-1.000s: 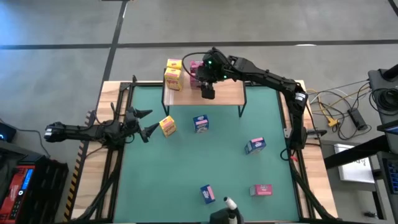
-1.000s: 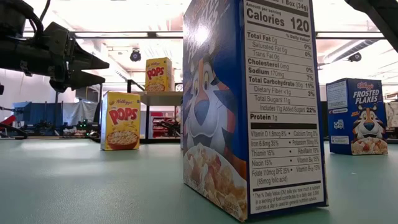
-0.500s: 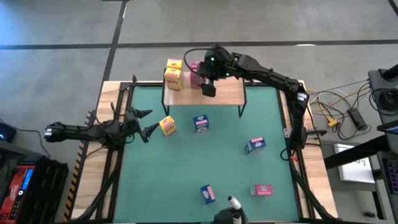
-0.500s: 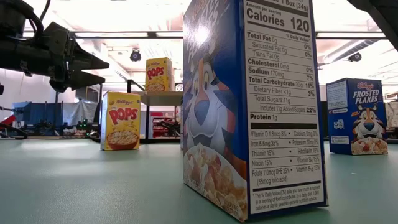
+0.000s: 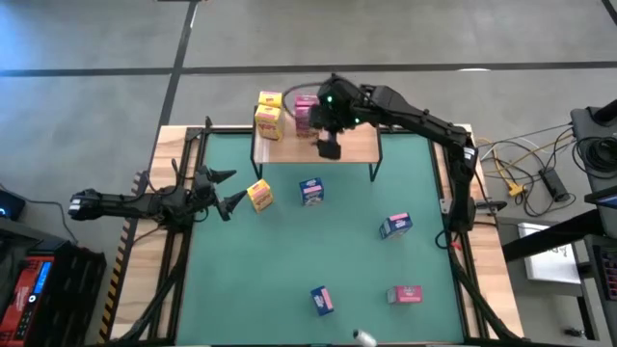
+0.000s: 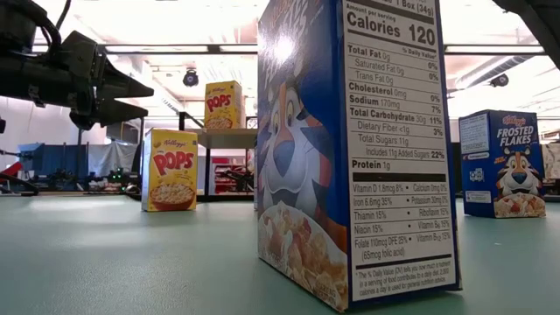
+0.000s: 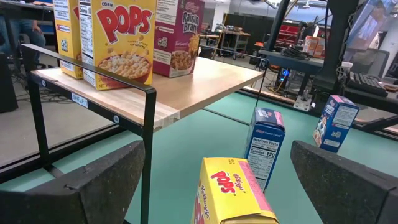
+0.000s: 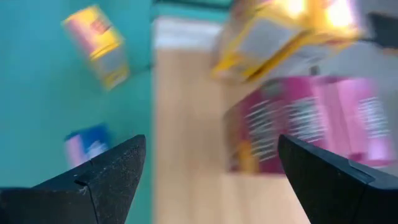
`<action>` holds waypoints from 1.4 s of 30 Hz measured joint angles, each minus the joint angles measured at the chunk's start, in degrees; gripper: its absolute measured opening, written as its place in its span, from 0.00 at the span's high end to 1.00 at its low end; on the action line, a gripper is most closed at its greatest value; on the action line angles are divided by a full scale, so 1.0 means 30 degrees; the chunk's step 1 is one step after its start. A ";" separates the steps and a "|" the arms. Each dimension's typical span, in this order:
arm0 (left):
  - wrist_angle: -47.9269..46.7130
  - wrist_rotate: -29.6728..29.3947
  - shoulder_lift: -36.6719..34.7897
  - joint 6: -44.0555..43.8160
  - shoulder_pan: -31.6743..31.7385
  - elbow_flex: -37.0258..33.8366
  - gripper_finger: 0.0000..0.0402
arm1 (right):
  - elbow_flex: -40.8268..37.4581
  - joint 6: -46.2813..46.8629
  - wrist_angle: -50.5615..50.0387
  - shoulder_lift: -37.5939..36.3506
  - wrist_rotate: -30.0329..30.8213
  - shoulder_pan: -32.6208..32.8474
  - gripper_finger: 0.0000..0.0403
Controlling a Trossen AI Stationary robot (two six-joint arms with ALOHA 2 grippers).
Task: Stack cereal on shelf
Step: Put the top blue cereal box on the shelf
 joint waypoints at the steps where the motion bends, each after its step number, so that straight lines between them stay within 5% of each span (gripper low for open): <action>1: 0.0007 0.0000 -0.0007 -0.0004 0.0000 -0.0004 0.04 | 0.0061 0.0001 -0.0651 0.0000 0.0001 0.0288 0.12; 12: 0.0002 0.0000 -0.0005 -0.0004 0.0000 0.0003 0.04 | -0.0839 0.0652 -0.4185 0.0230 -0.0017 0.3362 0.12; 29: 0.0007 -0.0007 -0.0007 -0.0004 0.0000 0.0004 0.04 | -0.7365 -0.0476 0.3027 0.0299 -0.0739 0.3627 0.13; 42: 0.0001 -0.0005 0.0000 -0.0003 0.0000 -0.0003 0.04 | -1.0016 -0.1012 0.6162 0.0299 -0.1656 0.3533 0.13</action>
